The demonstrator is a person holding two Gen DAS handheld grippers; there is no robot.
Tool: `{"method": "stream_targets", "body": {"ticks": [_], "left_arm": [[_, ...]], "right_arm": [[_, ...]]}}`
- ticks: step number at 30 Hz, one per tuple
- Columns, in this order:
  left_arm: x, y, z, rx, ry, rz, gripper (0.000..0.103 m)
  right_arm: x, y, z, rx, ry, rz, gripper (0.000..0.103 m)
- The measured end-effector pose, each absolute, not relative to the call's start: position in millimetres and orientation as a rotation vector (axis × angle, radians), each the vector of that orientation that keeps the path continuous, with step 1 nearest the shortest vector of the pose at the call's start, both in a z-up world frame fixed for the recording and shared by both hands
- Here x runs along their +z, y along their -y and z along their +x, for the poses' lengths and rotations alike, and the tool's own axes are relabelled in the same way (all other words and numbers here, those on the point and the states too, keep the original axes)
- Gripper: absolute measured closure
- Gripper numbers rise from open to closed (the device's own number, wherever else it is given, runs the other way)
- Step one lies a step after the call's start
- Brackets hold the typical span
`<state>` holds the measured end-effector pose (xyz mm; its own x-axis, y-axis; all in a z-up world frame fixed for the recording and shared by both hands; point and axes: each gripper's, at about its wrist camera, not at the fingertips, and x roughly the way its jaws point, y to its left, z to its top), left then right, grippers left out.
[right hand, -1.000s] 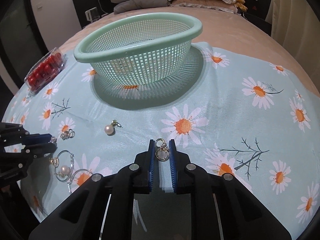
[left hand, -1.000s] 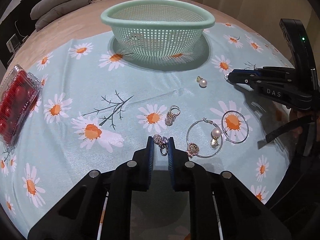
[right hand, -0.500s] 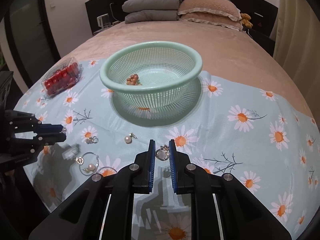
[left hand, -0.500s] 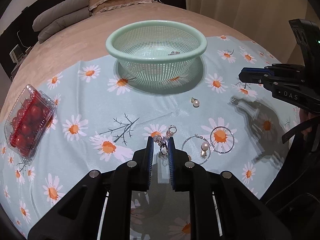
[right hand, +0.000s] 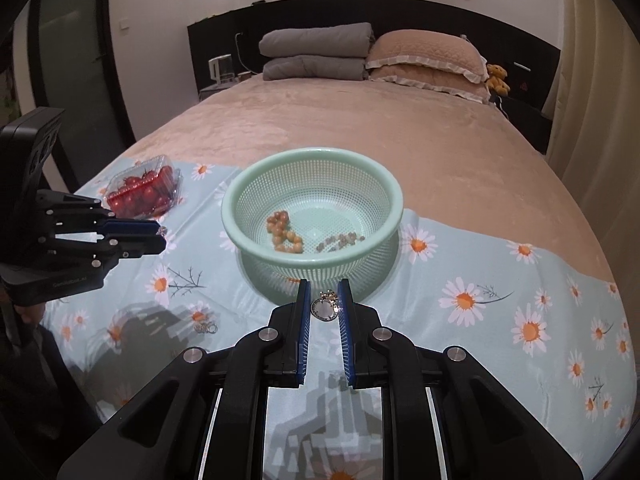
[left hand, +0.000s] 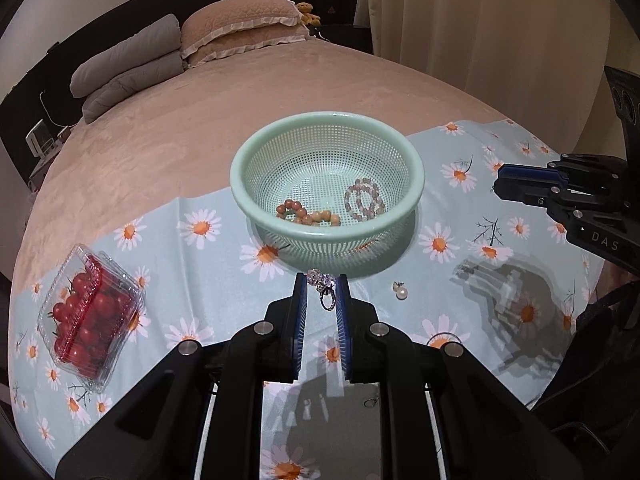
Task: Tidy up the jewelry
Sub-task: 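Lift both silver pieces and carry them over the basket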
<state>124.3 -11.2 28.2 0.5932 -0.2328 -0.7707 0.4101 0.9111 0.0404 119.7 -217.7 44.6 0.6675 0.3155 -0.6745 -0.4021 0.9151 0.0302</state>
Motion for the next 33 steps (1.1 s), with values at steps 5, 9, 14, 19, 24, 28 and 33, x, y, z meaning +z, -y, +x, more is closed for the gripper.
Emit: {"method": "stream_targets", "body": {"ticks": [5, 9, 14, 19, 24, 28, 33], "left_arm": [[38.6, 14.6, 136.6, -0.389, -0.842, 0.222, 0.088], [44.1, 17.6, 149.7, -0.387, -0.834, 0.227, 0.088], [46.9, 25.1, 168.9, -0.393, -0.831, 0.227, 0.088], [38.8, 33.6, 186.4, -0.412, -0.841, 0.233, 0.088], [23.6, 37.5, 205.7, -0.414, -0.875, 0.232, 0.088], [12.9, 41.2, 215.1, -0.419, -0.896, 0.249, 0.088], [3.2, 42.7, 229.2, -0.419, -0.913, 0.254, 0.088]], "right_arm": [[59.1, 215.2, 131.3, 0.421, -0.704, -0.127, 0.090], [66.2, 210.5, 139.9, 0.430, -0.689, -0.135, 0.090], [65.4, 206.3, 156.9, 0.429, -0.695, -0.142, 0.090], [53.9, 205.0, 177.3, 0.426, -0.727, -0.138, 0.090], [39.5, 206.0, 195.2, 0.420, -0.752, -0.123, 0.090], [29.1, 200.7, 207.2, 0.435, -0.765, -0.123, 0.090], [16.9, 196.0, 221.9, 0.443, -0.785, -0.123, 0.090]]}}
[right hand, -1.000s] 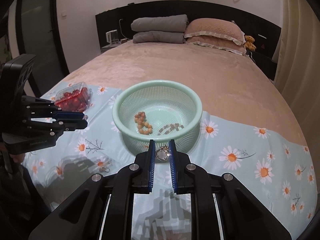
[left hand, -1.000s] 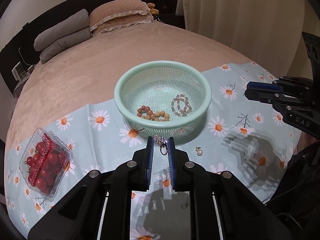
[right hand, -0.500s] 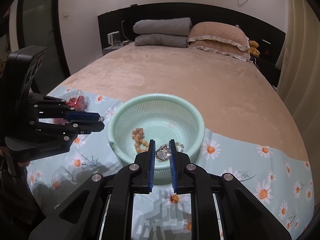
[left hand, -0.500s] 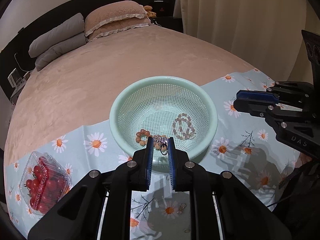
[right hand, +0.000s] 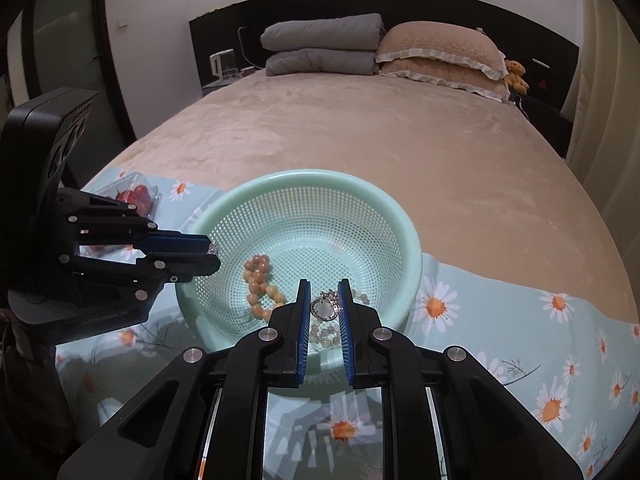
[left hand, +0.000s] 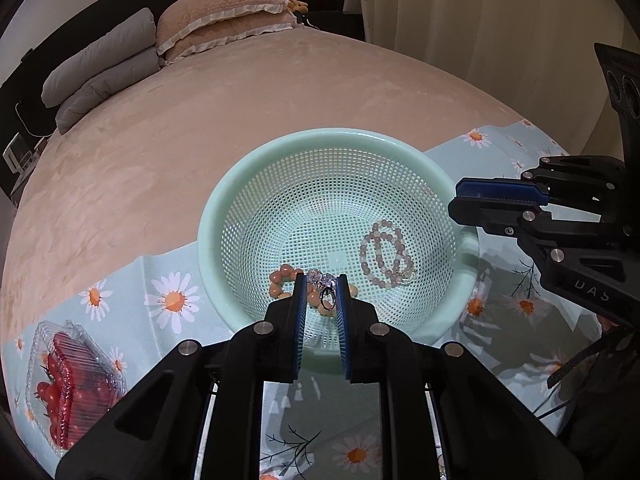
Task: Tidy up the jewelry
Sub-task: 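Lift both silver pieces and carry them over the basket, then open both grippers to drop the silver pieces into the basket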
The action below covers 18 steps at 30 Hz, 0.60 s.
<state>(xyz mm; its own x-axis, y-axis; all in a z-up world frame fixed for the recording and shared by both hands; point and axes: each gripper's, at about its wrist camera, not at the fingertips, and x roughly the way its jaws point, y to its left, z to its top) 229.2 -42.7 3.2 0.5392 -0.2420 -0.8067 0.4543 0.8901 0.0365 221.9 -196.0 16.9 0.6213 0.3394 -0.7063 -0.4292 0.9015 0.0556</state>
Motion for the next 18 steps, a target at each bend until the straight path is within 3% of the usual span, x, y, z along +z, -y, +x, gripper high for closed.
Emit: {"method": "stream_targets", "body": {"ticks": [15, 16, 17, 18], "left_arm": [[-15.6, 46.4, 245.2, -0.426, -0.947, 0.250, 0.087], [-15.0, 44.9, 245.1, -0.408, -0.939, 0.250, 0.078], [-13.0, 42.4, 245.1, -0.391, -0.924, 0.247, 0.067], [-9.8, 38.4, 243.9, -0.379, -0.906, 0.237, 0.040]], "right_arm": [[0.7, 194.8, 241.2, 0.420, -0.800, -0.122, 0.088], [0.4, 196.1, 241.8, 0.415, -0.803, -0.114, 0.084], [0.4, 197.1, 240.7, 0.414, -0.805, -0.111, 0.072], [0.8, 197.6, 238.8, 0.405, -0.794, -0.117, 0.060]]}}
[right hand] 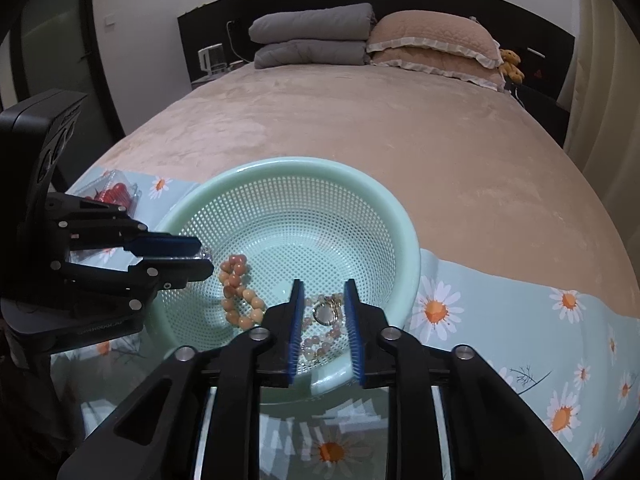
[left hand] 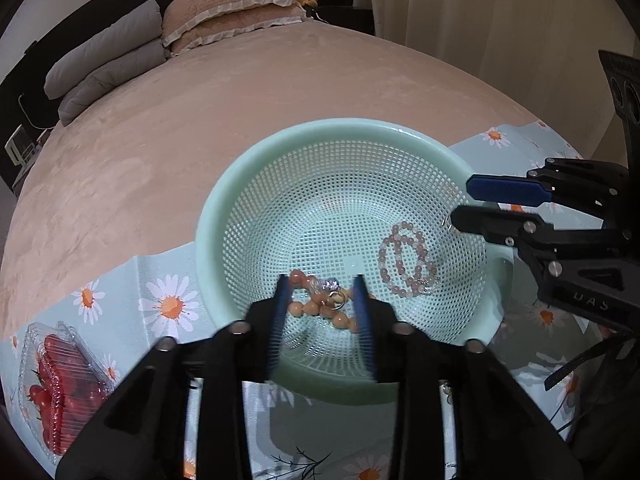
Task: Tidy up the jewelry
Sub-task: 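Open both grippers to drop the silver pieces into the basket, then move both grippers back toward the remaining earrings on the cloth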
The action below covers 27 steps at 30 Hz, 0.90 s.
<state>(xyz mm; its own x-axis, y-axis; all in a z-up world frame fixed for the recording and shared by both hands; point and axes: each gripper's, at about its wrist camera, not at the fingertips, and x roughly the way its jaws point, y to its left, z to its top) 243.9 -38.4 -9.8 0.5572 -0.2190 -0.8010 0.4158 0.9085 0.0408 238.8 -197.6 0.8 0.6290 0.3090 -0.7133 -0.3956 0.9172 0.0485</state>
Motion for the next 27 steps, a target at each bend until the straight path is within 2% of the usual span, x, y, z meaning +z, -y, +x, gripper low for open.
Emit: {"method": "stream_targets", "body": {"ticks": [2, 3, 5, 9, 27], "left_arm": [[-1.1, 27.6, 240.0, -0.341, -0.859, 0.208, 0.010], [4.1, 21.2, 236.7, -0.336, -0.835, 0.188, 0.010], [12.1, 8.3, 230.8, -0.330, -0.813, 0.153, 0.006], [15.8, -9.5, 217.8, -0.264, -0.799, 0.146, 0.006], [-22.6, -18.6, 148.7, -0.297, -0.867, 0.179, 0.006]], "right_arm": [[3.8, 200.0, 234.5, 0.390, -0.769, -0.121, 0.049], [5.3, 201.5, 232.8, 0.384, -0.762, -0.121, 0.039], [8.2, 204.2, 228.0, 0.344, -0.738, -0.130, 0.028], [12.8, 208.2, 209.5, 0.342, -0.657, -0.159, 0.018], [-19.9, 210.3, 144.9, 0.349, -0.684, -0.197, 0.018]]}}
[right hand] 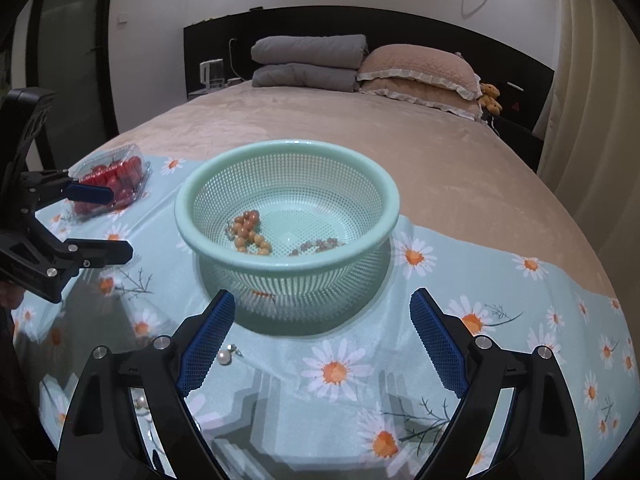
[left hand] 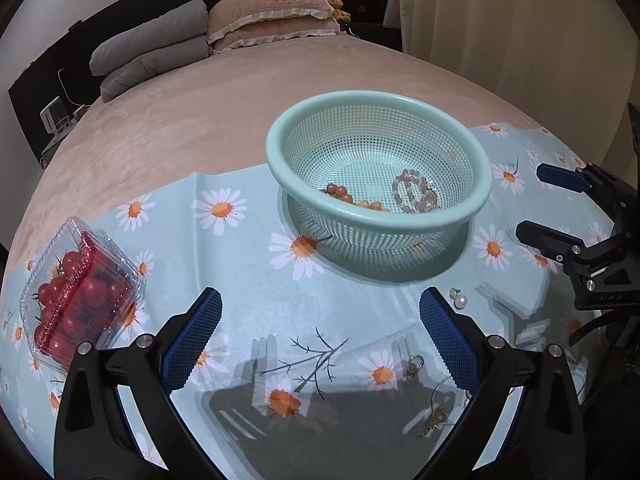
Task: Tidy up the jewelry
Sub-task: 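Move both grippers back toward the remaining earrings on the cloth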
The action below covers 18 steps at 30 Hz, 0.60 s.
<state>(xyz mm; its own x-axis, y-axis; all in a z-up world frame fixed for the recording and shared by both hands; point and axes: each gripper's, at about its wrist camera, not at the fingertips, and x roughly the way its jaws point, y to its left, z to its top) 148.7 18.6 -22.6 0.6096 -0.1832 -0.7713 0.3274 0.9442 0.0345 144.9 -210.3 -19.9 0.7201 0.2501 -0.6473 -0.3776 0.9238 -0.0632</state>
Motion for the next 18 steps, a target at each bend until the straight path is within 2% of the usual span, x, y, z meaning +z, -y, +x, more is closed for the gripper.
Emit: {"method": "stream_targets", "body": {"ticks": [11, 18], "left_arm": [[-56.5, -0.2, 117.2, -0.287, -0.870, 0.232, 0.006], [-77.1, 11.7, 108.7, -0.326, -0.879, 0.230, 0.006]], "right_arm": [[-42.2, 203.3, 123.8, 0.386, -0.728, -0.233, 0.018], [-61.7, 193.2, 123.5, 0.404, -0.763, -0.234, 0.023]]}}
